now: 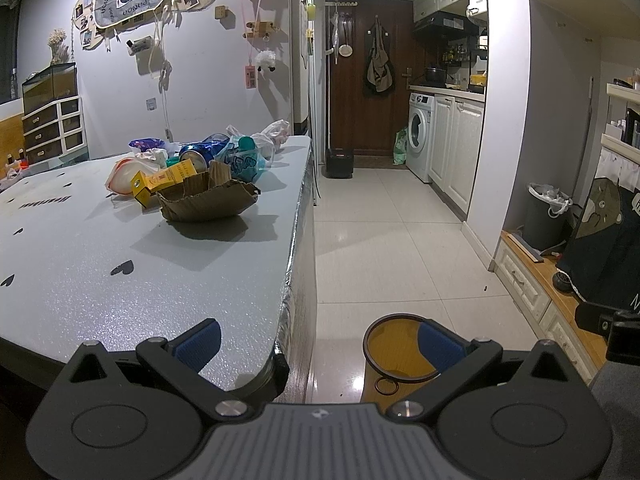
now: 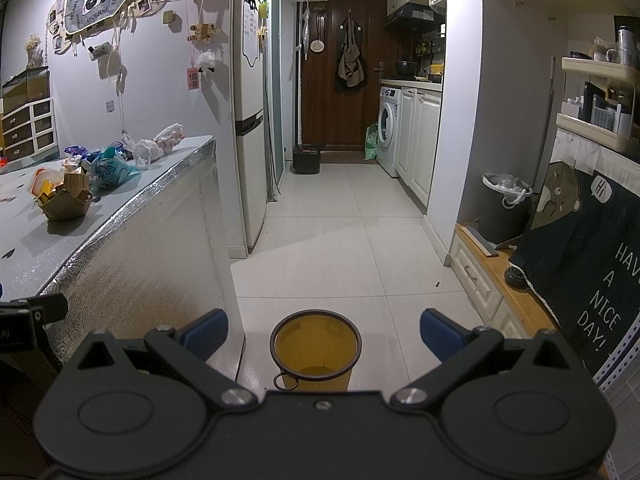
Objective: Collect trash
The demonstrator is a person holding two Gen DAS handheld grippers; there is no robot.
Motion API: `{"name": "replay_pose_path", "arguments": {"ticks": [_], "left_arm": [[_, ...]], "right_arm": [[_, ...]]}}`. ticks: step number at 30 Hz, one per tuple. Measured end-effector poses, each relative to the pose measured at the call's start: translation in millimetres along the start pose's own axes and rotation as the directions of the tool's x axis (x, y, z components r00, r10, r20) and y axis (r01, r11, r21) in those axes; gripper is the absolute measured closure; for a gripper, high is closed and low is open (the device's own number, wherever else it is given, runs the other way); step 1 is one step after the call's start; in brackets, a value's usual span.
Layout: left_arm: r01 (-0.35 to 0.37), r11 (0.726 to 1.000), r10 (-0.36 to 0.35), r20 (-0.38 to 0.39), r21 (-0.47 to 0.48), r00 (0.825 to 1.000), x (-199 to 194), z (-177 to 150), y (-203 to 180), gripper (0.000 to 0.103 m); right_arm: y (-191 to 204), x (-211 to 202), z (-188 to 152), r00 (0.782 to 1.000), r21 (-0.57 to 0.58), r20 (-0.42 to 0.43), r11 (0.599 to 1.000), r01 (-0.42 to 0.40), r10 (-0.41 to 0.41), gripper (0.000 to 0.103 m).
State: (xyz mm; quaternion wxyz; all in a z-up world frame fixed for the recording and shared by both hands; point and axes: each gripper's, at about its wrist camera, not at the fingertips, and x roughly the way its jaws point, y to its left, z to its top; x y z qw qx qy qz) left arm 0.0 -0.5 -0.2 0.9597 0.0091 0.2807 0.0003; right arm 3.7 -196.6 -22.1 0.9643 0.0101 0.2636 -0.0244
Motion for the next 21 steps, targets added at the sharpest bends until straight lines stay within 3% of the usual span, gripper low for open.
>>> {"name": "replay_pose_path", "arguments": {"ticks": [13,21], "left_arm": [[-0.008,1.000,0.008,0.010,0.003,1.000,-8,8,0,0.000],[-0.016,1.000,0.015,0.032,0.013,0.999,-7,10,1,0.000]], "right_arm": [[9,-3,-1,1.000,-0.001,0.004,1.000,0.001,-0.001,0.000],[-5,-3,7,1.000,-0.003,0.020,1.000,0.002,-0.002,0.000]]}}
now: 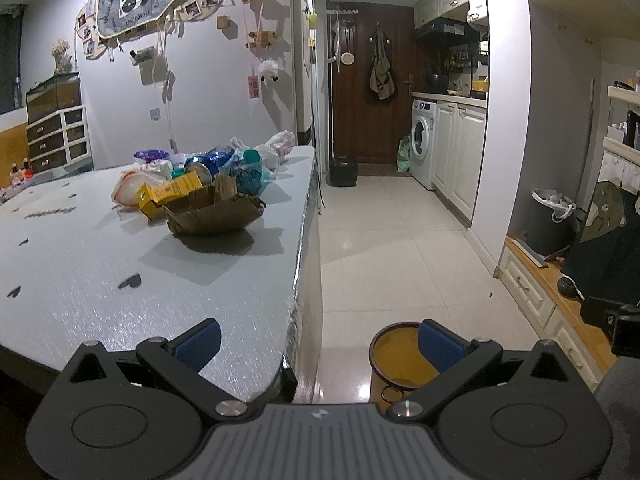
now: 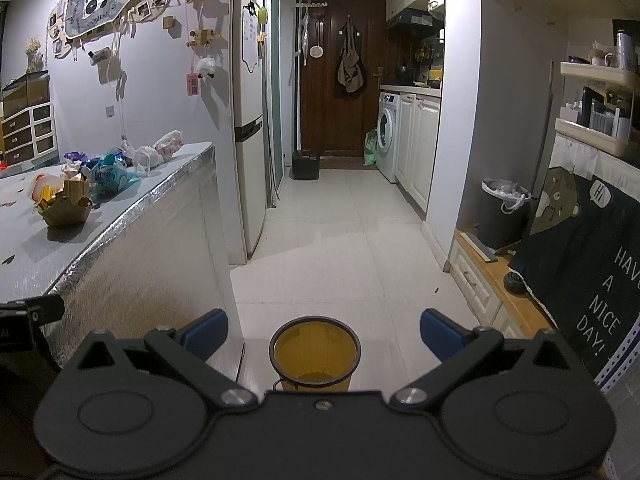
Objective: Collect trash
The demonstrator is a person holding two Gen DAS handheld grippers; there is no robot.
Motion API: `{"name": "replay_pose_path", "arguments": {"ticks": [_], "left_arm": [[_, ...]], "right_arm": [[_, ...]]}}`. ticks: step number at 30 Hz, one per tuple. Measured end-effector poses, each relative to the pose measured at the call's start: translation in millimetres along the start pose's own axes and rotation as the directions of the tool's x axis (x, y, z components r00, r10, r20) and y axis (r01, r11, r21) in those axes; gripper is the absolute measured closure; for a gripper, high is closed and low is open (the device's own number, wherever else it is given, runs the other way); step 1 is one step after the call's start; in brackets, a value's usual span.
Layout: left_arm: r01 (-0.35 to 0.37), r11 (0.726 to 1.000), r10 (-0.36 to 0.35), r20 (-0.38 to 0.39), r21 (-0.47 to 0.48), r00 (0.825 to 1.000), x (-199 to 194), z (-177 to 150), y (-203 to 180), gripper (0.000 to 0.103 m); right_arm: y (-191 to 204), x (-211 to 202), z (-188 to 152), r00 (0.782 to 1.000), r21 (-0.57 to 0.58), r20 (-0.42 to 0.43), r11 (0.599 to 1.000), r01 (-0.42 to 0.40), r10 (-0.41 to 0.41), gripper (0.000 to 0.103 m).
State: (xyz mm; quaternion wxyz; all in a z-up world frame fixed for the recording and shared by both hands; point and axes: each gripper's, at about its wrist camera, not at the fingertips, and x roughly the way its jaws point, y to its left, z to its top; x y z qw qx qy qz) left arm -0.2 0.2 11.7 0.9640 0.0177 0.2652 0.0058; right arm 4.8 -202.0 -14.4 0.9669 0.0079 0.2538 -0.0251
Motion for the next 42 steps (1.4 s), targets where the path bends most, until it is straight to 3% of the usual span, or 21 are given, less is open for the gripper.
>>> {"name": "replay_pose_path", "arguments": {"ticks": [14,23,28,34,42], "left_arm": [[-0.068,0.998,0.067,0.087,0.012,0.994,7,40,21,0.000],[-0.145,0.989,0.144,0.107,0.000,0.984,28,76,59,0.000],[-0.207,0.978,0.205,0.109,0.008,0.973,50,98,81,0.000],[-0.231,0.973,0.228,0.088,0.022,0.970,79,118,109,0.000],[-0.166,0.986,0.166,-0.004,-0.011,0.986,122,138,154,0.000]], "right_arm": [[23,8,47,0.992,-0.036,0.117,0.998,-0.052,0.056,0.000],[60,41,87,0.964,-0.098,0.183,0.979,-0.178,0.194,0.000],[87,73,110,0.932,-0.145,0.161,0.942,-0.302,0.324,0.000],[119,106,130,0.888,-0.192,0.151,0.894,-0.405,0.435,0.000],[153,145,134,0.771,-0.263,0.140,0.774,-0.576,0.622,0.000]]}}
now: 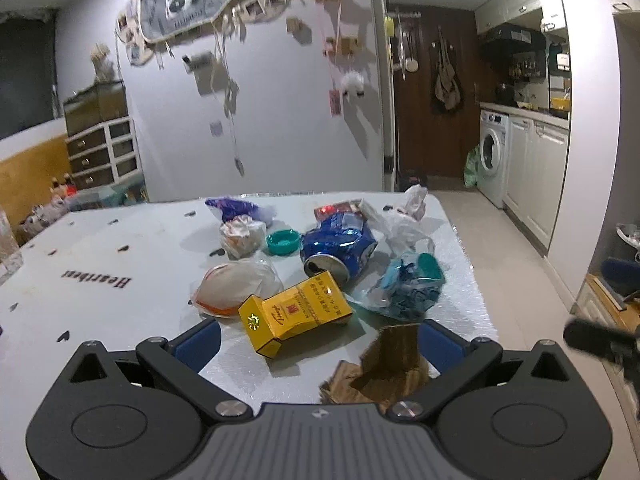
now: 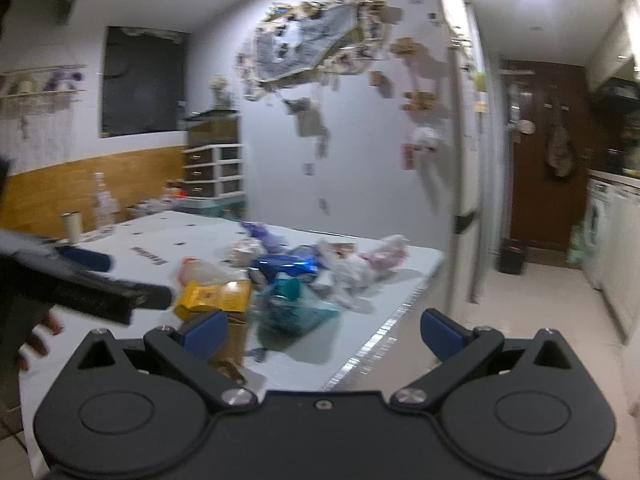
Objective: Collect trash
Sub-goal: 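Move both tools toward the trash on the white table, then close the right gripper on the torn cardboard piece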
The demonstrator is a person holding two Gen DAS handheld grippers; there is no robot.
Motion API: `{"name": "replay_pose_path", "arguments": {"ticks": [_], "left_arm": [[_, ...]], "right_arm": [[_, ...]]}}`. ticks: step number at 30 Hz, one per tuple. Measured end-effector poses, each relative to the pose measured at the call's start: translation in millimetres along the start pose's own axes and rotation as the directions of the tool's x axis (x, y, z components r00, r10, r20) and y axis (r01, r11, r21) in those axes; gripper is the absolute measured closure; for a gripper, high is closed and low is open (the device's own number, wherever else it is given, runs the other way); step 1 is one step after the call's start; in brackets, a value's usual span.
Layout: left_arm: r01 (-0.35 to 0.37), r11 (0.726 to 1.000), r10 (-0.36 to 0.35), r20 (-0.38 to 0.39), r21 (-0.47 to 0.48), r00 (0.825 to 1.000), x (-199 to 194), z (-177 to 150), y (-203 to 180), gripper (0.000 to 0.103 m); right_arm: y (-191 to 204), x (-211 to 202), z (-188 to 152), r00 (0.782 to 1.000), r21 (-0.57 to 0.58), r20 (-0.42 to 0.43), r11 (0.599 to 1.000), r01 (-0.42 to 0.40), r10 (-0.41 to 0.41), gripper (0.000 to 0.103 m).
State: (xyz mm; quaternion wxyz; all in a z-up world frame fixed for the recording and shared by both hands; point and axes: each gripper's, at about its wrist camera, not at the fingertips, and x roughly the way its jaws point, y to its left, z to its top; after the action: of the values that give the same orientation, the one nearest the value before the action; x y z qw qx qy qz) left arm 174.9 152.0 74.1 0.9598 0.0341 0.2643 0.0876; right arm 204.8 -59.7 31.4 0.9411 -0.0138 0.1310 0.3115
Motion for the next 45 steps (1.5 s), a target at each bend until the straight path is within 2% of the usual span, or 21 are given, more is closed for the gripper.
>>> {"name": "replay_pose_path", "arguments": {"ticks": [3,6,9,13,15,18,24,29,31,35,37,39,42,43,45], "left_arm": [[-0.021,1.000,0.021,-0.026,0.009,0.999,15,6,7,0.000],[-0.015,1.000,0.015,-0.079,0.005,0.997,34,13,15,0.000],[0.012,1.000,-0.014,-0.121,-0.020,0.993,50,18,24,0.000],[0.009,1.000,-0.012,-0.122,-0.026,0.992,68,25,29,0.000],[0.043,0.998,-0.049,-0.110,-0.053,0.993,76,28,34,0.000],[0.132,0.986,-0.143,-0.101,-0.106,0.985,90,33,41,0.000],[0.196,0.966,-0.214,-0.094,-0.171,0.972,116,30,48,0.000],[0.272,0.940,-0.296,-0.096,-0.205,0.950,115,21,46,0.000],[0.297,0.932,-0.323,-0.106,-0.208,0.940,110,18,44,0.000],[0.350,0.913,-0.379,-0.115,-0.211,0.918,97,9,41,0.000],[0.365,0.908,-0.394,-0.123,-0.205,0.911,91,4,39,0.000],[0.352,0.918,-0.378,-0.135,-0.183,0.916,86,1,37,0.000],[0.287,0.950,-0.304,-0.141,-0.126,0.942,81,1,32,0.000],[0.260,0.960,-0.272,-0.137,-0.099,0.952,80,3,30,0.000],[0.236,0.970,-0.242,-0.129,-0.060,0.962,80,8,28,0.000]], "right_arm": [[2,12,-8,0.997,-0.022,0.011,0.997,-0.080,0.080,0.000],[6,26,-15,0.986,-0.050,-0.036,0.985,-0.164,0.163,0.000],[10,40,-21,0.974,-0.075,-0.073,0.973,-0.218,0.212,0.000],[13,52,-31,0.958,-0.070,-0.107,0.959,-0.274,0.266,0.000],[14,57,-33,0.948,-0.071,-0.127,0.951,-0.302,0.292,0.000],[20,64,-37,0.935,-0.092,-0.143,0.937,-0.338,0.323,0.000],[33,76,-45,0.898,-0.125,-0.176,0.896,-0.427,0.403,0.000],[41,84,-50,0.895,-0.142,-0.190,0.891,-0.432,0.404,0.001],[39,87,-49,0.892,-0.126,-0.186,0.891,-0.437,0.411,0.012],[36,90,-46,0.889,-0.084,-0.164,0.891,-0.445,0.428,0.022],[34,92,-44,0.877,-0.059,-0.161,0.882,-0.467,0.453,0.040],[33,93,-44,0.869,-0.048,-0.171,0.877,-0.478,0.464,0.052],[31,91,-43,0.868,-0.049,-0.181,0.877,-0.478,0.463,0.068],[31,90,-43,0.871,-0.050,-0.185,0.881,-0.471,0.455,0.069],[30,86,-42,0.874,-0.046,-0.188,0.885,-0.464,0.448,0.071]]}}
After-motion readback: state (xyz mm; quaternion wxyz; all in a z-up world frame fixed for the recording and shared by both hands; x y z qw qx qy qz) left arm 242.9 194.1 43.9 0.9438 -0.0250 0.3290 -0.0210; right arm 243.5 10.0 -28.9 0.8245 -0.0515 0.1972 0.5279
